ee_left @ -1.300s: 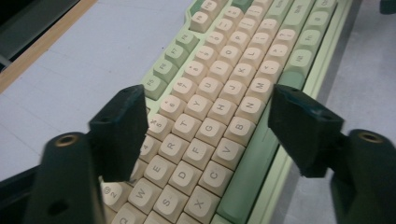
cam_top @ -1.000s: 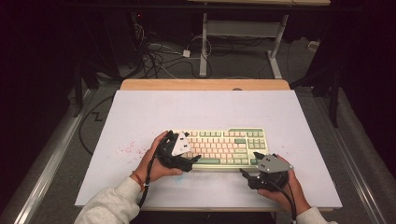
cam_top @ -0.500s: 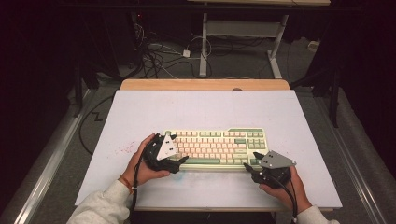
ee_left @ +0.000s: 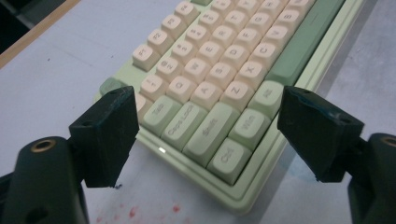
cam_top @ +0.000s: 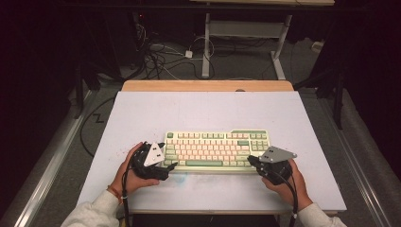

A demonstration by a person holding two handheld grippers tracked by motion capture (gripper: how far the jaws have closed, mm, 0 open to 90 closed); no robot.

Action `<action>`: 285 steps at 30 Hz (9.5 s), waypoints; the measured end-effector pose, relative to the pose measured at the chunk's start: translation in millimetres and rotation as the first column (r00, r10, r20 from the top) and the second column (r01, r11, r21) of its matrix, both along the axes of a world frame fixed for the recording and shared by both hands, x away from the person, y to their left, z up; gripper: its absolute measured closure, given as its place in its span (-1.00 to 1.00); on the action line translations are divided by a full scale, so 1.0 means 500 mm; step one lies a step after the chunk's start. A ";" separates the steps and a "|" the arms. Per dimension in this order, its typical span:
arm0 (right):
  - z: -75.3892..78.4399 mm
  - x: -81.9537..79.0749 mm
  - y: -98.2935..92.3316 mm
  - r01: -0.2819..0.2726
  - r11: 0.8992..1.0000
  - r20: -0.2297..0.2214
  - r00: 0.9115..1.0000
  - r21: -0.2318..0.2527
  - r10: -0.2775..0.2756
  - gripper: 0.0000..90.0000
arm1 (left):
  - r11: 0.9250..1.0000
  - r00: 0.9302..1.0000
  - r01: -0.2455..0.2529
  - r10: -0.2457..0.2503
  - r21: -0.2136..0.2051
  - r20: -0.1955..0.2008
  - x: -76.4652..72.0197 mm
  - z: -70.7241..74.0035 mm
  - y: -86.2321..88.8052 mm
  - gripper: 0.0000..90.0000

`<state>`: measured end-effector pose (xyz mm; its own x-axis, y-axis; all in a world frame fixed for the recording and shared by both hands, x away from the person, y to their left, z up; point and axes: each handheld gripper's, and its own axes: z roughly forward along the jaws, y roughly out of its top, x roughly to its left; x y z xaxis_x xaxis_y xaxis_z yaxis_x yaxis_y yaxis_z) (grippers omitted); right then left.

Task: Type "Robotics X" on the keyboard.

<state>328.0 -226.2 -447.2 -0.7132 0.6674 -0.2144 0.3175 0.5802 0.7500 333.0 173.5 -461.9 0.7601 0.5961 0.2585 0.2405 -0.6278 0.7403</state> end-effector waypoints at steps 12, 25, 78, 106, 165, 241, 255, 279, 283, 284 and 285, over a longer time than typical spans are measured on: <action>0.006 0.037 0.016 -0.018 1.000 -0.039 0.999 -0.004 0.018 1.00 | 0.999 0.997 -0.037 0.037 -0.005 -0.063 -0.036 -0.020 0.036 -0.53; -0.008 0.067 0.038 -0.049 0.998 -0.072 0.996 -0.046 0.046 1.00 | 1.000 0.996 -0.019 0.020 0.013 -0.088 -0.038 -0.030 0.027 -0.53; -0.027 0.058 0.041 -0.038 0.997 -0.037 0.999 -0.066 0.036 1.00 | 0.997 0.978 0.073 -0.074 -0.013 -0.193 0.049 0.038 -0.062 0.95; -0.028 0.058 0.041 -0.037 0.997 -0.033 0.999 -0.070 0.035 1.00 | 0.989 0.966 0.125 -0.105 0.073 -0.238 0.080 0.018 -0.120 0.95; 0.022 0.039 0.035 0.044 0.993 0.145 0.988 0.108 -0.059 -0.18 | 1.000 1.000 0.025 -0.025 -0.001 -0.007 0.059 0.049 -0.098 -0.29; 0.035 -0.023 0.019 0.060 0.996 0.216 0.974 0.067 -0.073 -0.56 | 1.000 0.992 -0.006 0.004 0.019 0.125 -0.030 0.056 -0.043 -0.63; 0.031 -0.033 -0.001 0.078 0.995 0.214 0.973 0.054 -0.088 -0.56 | 0.999 0.994 -0.014 0.010 0.038 0.113 -0.049 0.045 -0.016 -0.63; 0.010 -0.039 -0.067 0.163 0.985 0.190 0.967 0.053 -0.171 -0.58 | 0.997 0.997 -0.058 0.056 0.054 0.048 -0.063 -0.006 0.049 -0.63; 0.005 -0.040 -0.081 0.190 0.980 0.183 0.963 0.056 -0.198 -0.58 | 0.996 0.998 -0.061 0.059 0.070 0.035 -0.065 -0.013 0.059 -0.64; 0.003 -0.041 -0.084 0.201 0.978 0.182 0.961 0.053 -0.207 -0.58 | 0.995 0.998 -0.058 0.056 0.076 0.029 -0.064 -0.016 0.062 -0.64; 0.002 -0.042 -0.087 0.209 0.977 0.181 0.960 0.053 -0.215 -0.59 | 0.995 0.998 -0.053 0.051 0.087 0.023 -0.064 -0.020 0.066 -0.64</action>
